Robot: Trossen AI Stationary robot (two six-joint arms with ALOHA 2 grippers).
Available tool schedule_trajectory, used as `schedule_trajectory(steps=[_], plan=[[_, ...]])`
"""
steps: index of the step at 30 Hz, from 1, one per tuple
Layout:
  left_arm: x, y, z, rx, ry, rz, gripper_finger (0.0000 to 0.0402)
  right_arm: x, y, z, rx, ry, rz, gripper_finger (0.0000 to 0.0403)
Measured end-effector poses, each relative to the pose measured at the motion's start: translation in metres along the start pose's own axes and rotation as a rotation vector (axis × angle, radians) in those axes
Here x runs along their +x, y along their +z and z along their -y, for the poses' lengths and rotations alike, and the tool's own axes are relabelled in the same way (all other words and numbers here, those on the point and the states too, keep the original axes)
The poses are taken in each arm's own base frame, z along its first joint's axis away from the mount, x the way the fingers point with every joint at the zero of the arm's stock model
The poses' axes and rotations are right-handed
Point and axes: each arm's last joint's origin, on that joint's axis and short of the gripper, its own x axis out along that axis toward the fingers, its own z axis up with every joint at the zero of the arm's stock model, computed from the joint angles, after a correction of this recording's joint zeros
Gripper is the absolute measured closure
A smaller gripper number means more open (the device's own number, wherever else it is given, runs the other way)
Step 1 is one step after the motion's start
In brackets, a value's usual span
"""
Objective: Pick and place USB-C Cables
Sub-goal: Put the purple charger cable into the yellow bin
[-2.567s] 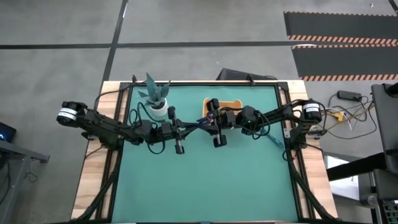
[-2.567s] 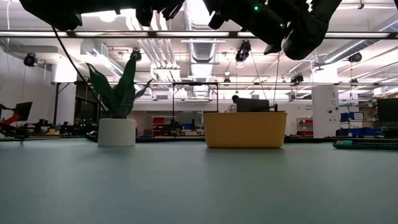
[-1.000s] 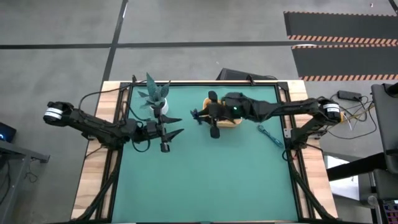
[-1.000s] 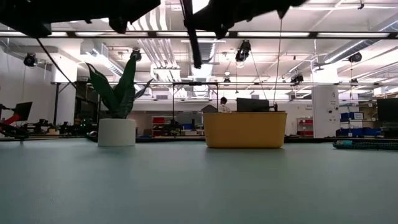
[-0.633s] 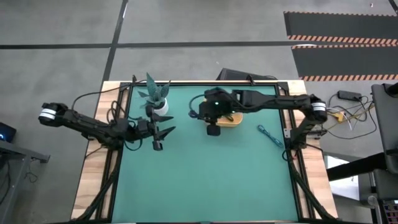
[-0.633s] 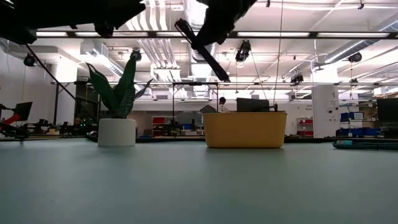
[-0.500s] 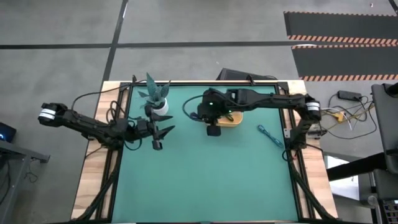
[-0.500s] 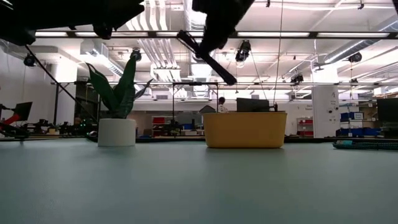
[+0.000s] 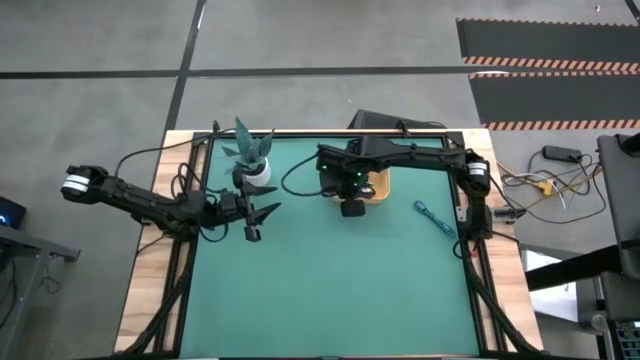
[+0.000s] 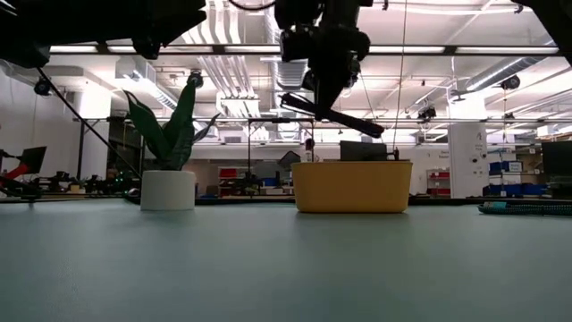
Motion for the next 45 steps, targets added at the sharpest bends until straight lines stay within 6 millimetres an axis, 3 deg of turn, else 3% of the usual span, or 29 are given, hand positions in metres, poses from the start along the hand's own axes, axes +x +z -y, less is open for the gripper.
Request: schedule_trajectory(steps=[18,34,45], plan=[[0.000,-0.001,-0.004,0.033,0.125,-0.029,0.0230,0.010,-0.025,0.041,0.133,-0.088,-0.143,0.0369],[0.000,-0.001,-0.004,0.033,0.125,-0.029,0.0230,0.016,-0.028,0.046,0.123,-0.084,-0.150,0.0369],[0.000,-0.001,-0.004,0.033,0.125,-0.030,0.0230,0.055,-0.025,0.052,0.087,-0.046,-0.238,0.0369]])
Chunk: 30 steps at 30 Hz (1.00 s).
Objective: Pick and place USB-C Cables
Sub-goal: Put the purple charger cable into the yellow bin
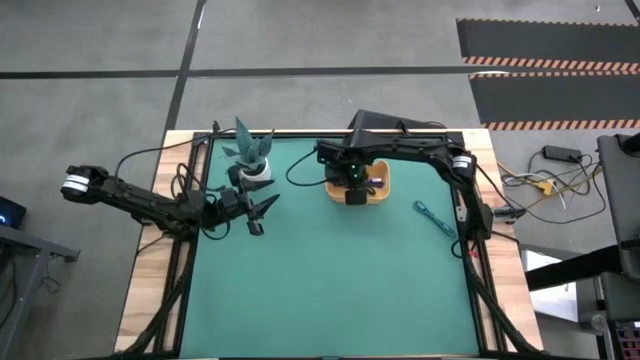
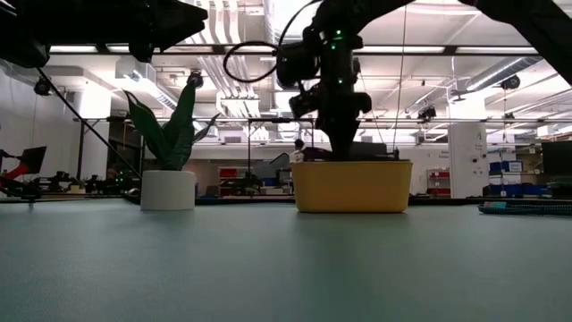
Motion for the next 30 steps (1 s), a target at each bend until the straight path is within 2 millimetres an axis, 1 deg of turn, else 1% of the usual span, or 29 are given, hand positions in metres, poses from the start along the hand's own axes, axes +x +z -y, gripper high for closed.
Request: schedule_trajectory(steps=[3,5,22,30], plan=[[0.000,0.000,0.000,0.000,0.000,0.000,0.0230,0.010,0.003,0.001,-0.007,0.007,-0.020,0.0369],[0.000,0.000,0.000,0.000,0.000,0.000,0.0230,0.012,0.004,0.001,-0.007,0.008,-0.021,0.0369],[0.000,0.000,0.000,-0.004,-0.001,-0.001,0.0230,0.013,0.009,0.003,-0.005,-0.008,0.025,0.0369],[0.000,0.000,0.000,-0.004,-0.001,-0.001,0.0230,0.021,0.009,0.003,-0.005,-0.006,0.040,0.0369]])
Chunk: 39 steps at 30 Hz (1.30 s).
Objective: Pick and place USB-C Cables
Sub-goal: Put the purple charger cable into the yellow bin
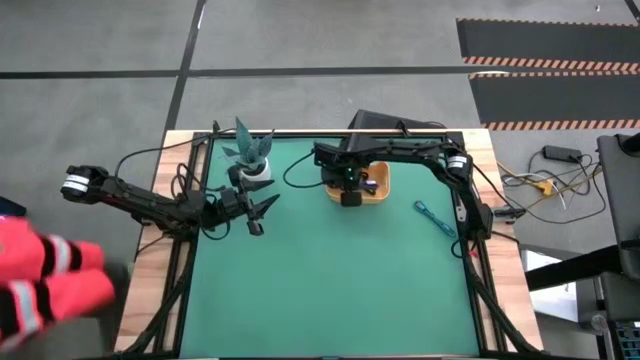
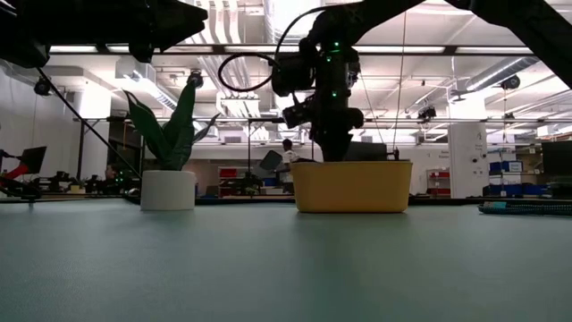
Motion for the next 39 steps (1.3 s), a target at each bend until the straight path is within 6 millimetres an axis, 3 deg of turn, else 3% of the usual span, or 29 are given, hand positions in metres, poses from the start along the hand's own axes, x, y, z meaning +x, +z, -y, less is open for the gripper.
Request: schedule_trajectory(steps=[39], plan=[[0.000,0.000,0.000,0.001,0.000,0.000,0.0230,0.018,-0.004,-0.002,-0.007,0.002,-0.007,0.0369]])
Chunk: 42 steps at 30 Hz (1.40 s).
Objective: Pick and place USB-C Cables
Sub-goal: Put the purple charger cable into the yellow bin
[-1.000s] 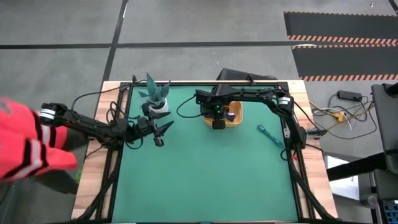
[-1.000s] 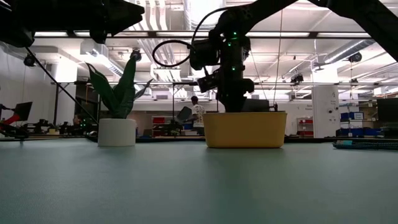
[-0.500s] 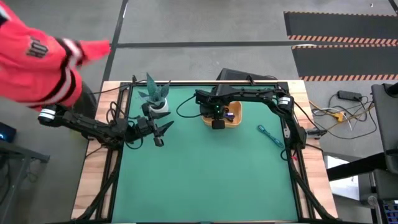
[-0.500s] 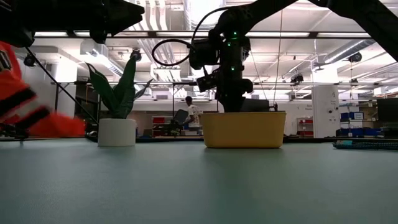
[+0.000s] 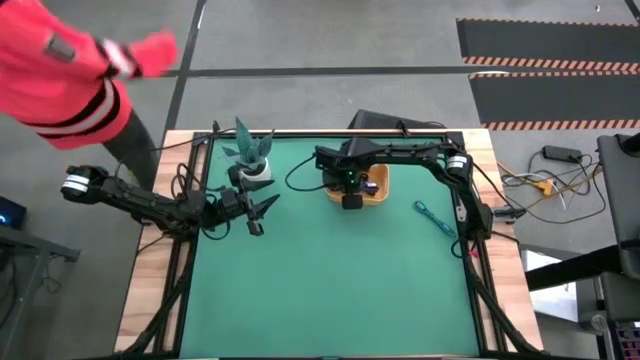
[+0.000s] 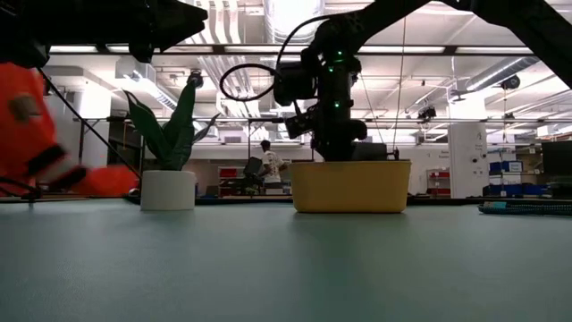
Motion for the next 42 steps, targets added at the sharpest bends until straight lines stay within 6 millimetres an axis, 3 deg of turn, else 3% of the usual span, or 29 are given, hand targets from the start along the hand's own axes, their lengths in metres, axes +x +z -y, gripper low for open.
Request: schedule_trajectory(steps=[10,42], plan=[[0.0000,0.0000,0.0000,0.000,0.000,0.000,0.0230,0.0094,-0.0037,-0.0004,0.002,0.004,-0.011,0.0369],[-0.0002,-0.0004,0.0000,0.000,0.000,-0.001,0.0230,0.0094,-0.0009,0.0005,-0.009,-0.008,0.018,0.0369]])
